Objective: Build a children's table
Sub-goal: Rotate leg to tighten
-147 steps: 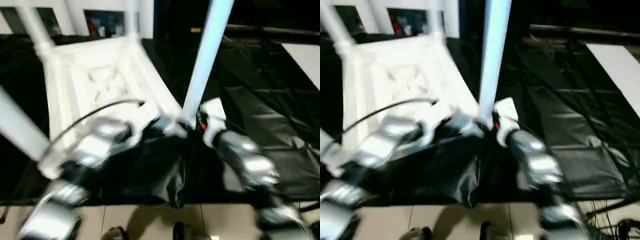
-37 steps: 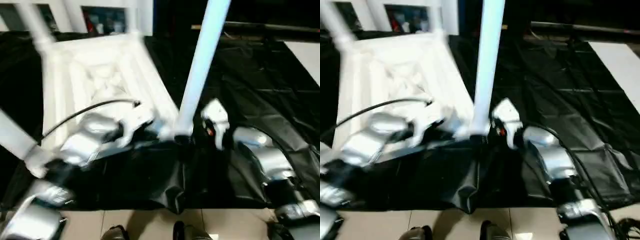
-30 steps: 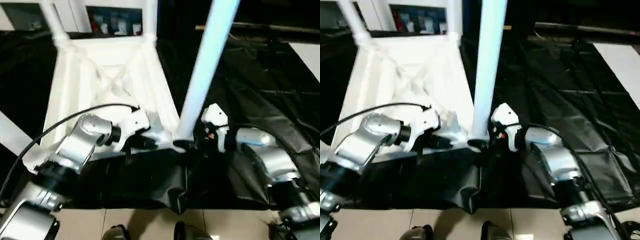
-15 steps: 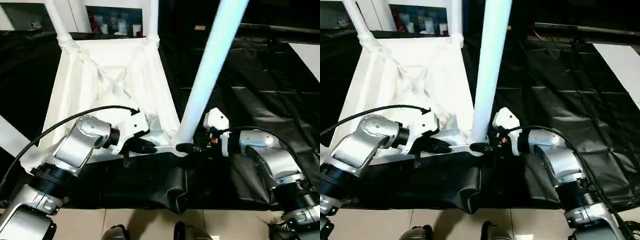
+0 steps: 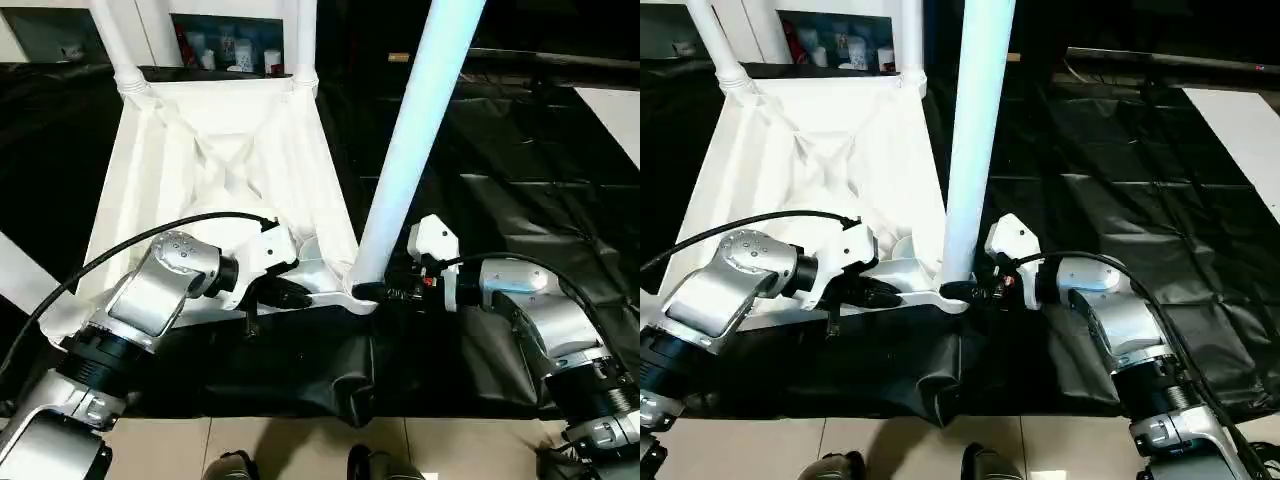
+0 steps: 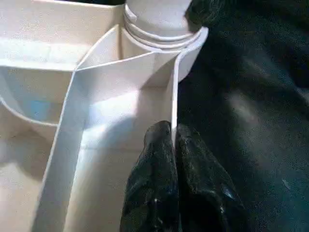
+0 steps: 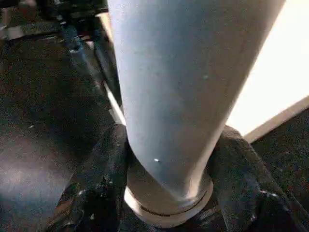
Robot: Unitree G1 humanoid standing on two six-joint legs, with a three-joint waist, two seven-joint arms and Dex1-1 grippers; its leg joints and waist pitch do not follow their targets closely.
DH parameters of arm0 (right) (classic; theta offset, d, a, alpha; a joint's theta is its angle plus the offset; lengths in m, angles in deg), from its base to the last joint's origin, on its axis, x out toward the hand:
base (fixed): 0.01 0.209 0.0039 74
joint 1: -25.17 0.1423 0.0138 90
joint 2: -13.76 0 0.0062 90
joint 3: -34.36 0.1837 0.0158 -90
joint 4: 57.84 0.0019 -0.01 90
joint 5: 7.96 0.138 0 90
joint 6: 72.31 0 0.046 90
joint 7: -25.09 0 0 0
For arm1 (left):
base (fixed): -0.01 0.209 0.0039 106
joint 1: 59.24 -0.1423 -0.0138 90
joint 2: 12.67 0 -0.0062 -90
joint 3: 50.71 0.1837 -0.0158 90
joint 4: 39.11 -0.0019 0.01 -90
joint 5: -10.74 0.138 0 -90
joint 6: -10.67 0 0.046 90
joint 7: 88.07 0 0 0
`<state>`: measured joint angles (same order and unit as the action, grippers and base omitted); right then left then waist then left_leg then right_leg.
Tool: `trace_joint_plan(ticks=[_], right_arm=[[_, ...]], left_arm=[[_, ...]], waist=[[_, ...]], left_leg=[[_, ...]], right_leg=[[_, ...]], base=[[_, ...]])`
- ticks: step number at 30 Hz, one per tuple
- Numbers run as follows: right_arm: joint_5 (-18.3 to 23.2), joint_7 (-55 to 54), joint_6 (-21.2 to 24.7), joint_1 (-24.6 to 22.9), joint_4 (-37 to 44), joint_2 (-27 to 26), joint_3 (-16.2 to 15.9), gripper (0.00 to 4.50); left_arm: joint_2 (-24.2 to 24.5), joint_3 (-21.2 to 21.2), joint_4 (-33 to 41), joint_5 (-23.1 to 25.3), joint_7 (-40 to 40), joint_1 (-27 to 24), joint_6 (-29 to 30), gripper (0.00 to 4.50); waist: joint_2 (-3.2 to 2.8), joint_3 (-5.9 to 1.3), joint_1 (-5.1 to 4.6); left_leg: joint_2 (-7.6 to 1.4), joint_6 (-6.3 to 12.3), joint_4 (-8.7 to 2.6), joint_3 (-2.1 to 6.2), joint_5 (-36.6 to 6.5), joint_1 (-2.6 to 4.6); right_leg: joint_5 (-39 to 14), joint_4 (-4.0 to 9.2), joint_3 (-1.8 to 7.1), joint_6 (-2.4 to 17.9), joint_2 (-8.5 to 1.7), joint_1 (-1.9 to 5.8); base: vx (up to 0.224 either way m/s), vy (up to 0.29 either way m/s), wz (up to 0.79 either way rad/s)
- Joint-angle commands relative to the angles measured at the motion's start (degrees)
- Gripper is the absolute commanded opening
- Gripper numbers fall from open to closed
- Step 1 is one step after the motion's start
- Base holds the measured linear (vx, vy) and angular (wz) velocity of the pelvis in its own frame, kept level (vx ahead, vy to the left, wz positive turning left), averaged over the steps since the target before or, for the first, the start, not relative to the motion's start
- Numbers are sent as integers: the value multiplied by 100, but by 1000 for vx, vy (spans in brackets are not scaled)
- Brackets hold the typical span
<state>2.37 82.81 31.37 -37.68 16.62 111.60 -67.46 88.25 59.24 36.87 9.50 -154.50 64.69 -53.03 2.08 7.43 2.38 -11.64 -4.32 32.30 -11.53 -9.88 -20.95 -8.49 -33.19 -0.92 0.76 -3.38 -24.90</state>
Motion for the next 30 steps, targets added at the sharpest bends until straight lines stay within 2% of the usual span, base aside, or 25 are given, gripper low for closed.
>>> trace_joint_plan(ticks=[1, 2, 3, 4, 7, 8, 11, 12, 13, 14, 16, 17, 18, 19, 21, 23, 25, 26, 28, 30], right_arm=[[-360, -571, 295, -95, -315, -181, -139, 206], [-393, -674, 321, -86, -352, -216, -127, 206], [-433, -1004, 390, -91, -420, -395, -78, 205], [-437, -1157, 450, -99, -437, -491, -54, 205], [-483, -1646, 593, -125, -450, -782, 8, 204], [-505, -1804, 629, -130, -454, -873, 26, 204], [-539, -2361, 807, -99, -540, -1152, 156, 204], [-579, -3035, 980, -26, -694, -1448, 368, 203], [-579, -3168, 1010, -10, -728, -1508, 419, 203], [-557, -3861, 1091, 77, -920, -1810, 708, 203], [-491, -4493, 1083, 174, -1127, -2091, 996, 201], [-372, -5071, 1034, 280, -1350, -2361, 1290, 201], [-355, -5147, 1028, 295, -1380, -2397, 1330, 201], [-342, -5291, 1021, 338, -1455, -2479, 1403, 201], [-435, -5268, 896, 408, -1559, -2539, 1316, 200], [-584, -5003, 755, 477, -1637, -2504, 1076, 200], [-671, -4449, 473, 452, -1481, -2379, 830, 200], [-653, -4178, 356, 418, -1315, -2268, 784, 255], [-638, -4050, 283, 405, -1211, -2201, 783, 269], [-552, -3762, 290, 408, -1060, -2000, 813, 278]], left_arm=[[-250, 160, -355, 188, 457, -23, 178, 0], [-287, 152, -391, 202, 516, -5, 181, 0], [-538, 54, -620, 253, 925, 100, 251, 0], [-666, 8, -720, 279, 1134, 155, 302, 0], [-975, -95, -935, 332, 1614, 305, 454, 0], [-1060, -123, -1002, 345, 1741, 352, 490, 0], [-1260, -174, -1202, 388, 2040, 480, 529, 0], [-1437, -213, -1401, 427, 2277, 597, 531, 0], [-1470, -220, -1436, 432, 2317, 618, 530, 0], [-1614, -241, -1611, 473, 2516, 722, 475, 0], [-1726, -256, -1777, 508, 2672, 820, 400, 0], [-1792, -231, -1918, 560, 2755, 910, 328, 0], [-1801, -227, -1936, 568, 2766, 922, 319, 0], [-1833, -228, -1998, 596, 2803, 958, 299, 0], [-1864, -235, -2069, 621, 2839, 1002, 272, 0], [-1847, -214, -2092, 635, 2808, 1028, 237, 0], [-1760, -158, -2066, 680, 2693, 1019, 147, 0], [-1717, -148, -2023, 675, 2622, 995, 133, 0], [-1660, -101, -1993, 679, 2487, 968, 1, 0], [-1560, -47, -1906, 676, 2315, 903, -70, 0]], waist=[[2, -323, -12], [4, -319, -15], [14, -303, -38], [11, -292, -47], [36, -287, -48], [42, -272, -56], [48, -258, -61], [49, -256, -78], [40, -254, -90], [43, -253, -104], [32, -268, -128], [2, -274, -124], [-10, -285, -145], [-25, -264, -154], [-50, -280, -140], [-28, -264, -137], [-15, -260, -117], [-3, -264, -114], [3, -282, -77], [15, -291, -66]], left_leg=[[-101, 261, -339, 39, -1209, 57], [-99, 212, -352, 55, -1295, 55], [-95, 134, -360, 63, -1524, 76], [-86, 121, -358, 60, -1601, 80], [-81, 97, -376, 98, -1686, 74], [-61, 98, -377, 107, -1817, 87], [-47, 99, -383, 125, -1864, 84], [-44, 66, -395, 151, -1970, 81], [-27, 41, -393, 161, -2047, 97], [-21, 4, -395, 175, -2062, 87], [-9, -23, -436, 220, -2117, 58], [-17, -32, -453, 246, -2144, 70], [-15, -38, -481, 272, -2173, 55], [-25, -40, -508, 286, -2266, 46], [-42, -28, -515, 277, -2361, 94], [-45, -26, -531, 270, -2362, 64], [-43, 31, -520, 251, -2359, 80], [-44, 50, -515, 249, -2334, 77], [-51, 131, -502, 222, -2087, 67], [-62, 180, -496, 191, -1734, 26]], right_leg=[[-1782, 366, 176, 1219, -309, 281], [-2011, 382, 168, 1141, -318, 286], [-2507, 441, 172, 934, -315, 243], [-2654, 461, 173, 878, -315, 220], [-3100, 516, 158, 672, -333, 218], [-3493, 575, 149, 494, -328, 179], [-3771, 617, 138, 344, -331, 153], [-3973, 638, 117, 245, -335, 142], [-4099, 664, 108, 180, -332, 108], [-4155, 664, 101, 143, -333, 110], [-4096, 684, 69, 50, -344, 148], [-4003, 675, 62, 73, -353, 155], [-3809, 669, 51, 111, -349, 168], [-3589, 677, 36, 159, -338, 180], [-3255, 676, 40, 274, -345, 171], [-3043, 653, 41, 373, -350, 194], [-3112, 668, 59, 390, -375, 186], [-3115, 668, 64, 384, -377, 191], [-2928, 652, 91, 433, -392, 210], [-2403, 579, 106, 661, -376, 242]], base=[[0, 0, 0], [0, 0, 0], [0, 0, 0], [-51, 4, 0], [-34, 3, 0], [0, 0, 0], [0, 0, 0], [0, 0, 0], [0, 0, 0], [0, 0, 0], [0, 0, 0], [0, 0, 0], [0, 0, 0], [0, 0, 0], [0, 0, 0], [0, 0, 0], [0, 0, 0], [0, 0, 0], [0, 0, 0], [0, 0, 0]])
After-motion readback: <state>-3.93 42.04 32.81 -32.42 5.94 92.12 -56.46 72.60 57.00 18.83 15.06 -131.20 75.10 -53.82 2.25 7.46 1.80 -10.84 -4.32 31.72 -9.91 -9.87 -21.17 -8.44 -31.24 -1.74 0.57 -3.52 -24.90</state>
